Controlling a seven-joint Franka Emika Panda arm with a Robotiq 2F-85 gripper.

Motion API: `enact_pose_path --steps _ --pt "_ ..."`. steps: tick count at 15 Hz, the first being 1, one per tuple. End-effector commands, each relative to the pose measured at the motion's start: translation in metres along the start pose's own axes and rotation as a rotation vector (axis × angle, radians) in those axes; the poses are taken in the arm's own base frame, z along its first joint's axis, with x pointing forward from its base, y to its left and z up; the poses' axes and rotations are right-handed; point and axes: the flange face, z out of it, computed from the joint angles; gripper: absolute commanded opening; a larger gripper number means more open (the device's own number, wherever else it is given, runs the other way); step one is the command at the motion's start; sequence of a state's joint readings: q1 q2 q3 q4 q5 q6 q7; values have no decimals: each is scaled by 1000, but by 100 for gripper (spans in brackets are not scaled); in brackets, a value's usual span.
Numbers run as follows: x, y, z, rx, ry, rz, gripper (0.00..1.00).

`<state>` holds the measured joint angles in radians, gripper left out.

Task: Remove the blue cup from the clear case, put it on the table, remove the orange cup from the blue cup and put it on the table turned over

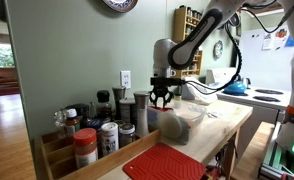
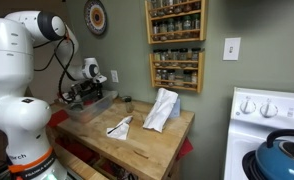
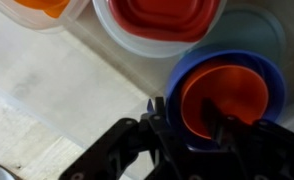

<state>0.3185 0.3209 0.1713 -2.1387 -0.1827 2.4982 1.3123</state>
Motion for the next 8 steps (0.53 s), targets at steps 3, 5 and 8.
enact_pose_path --steps 3,5,8 --pt "-11 1 2 -45 -38 92 82" --pt "-14 0 5 -49 -46 112 45" --pt "-15 0 5 -51 -57 137 30"
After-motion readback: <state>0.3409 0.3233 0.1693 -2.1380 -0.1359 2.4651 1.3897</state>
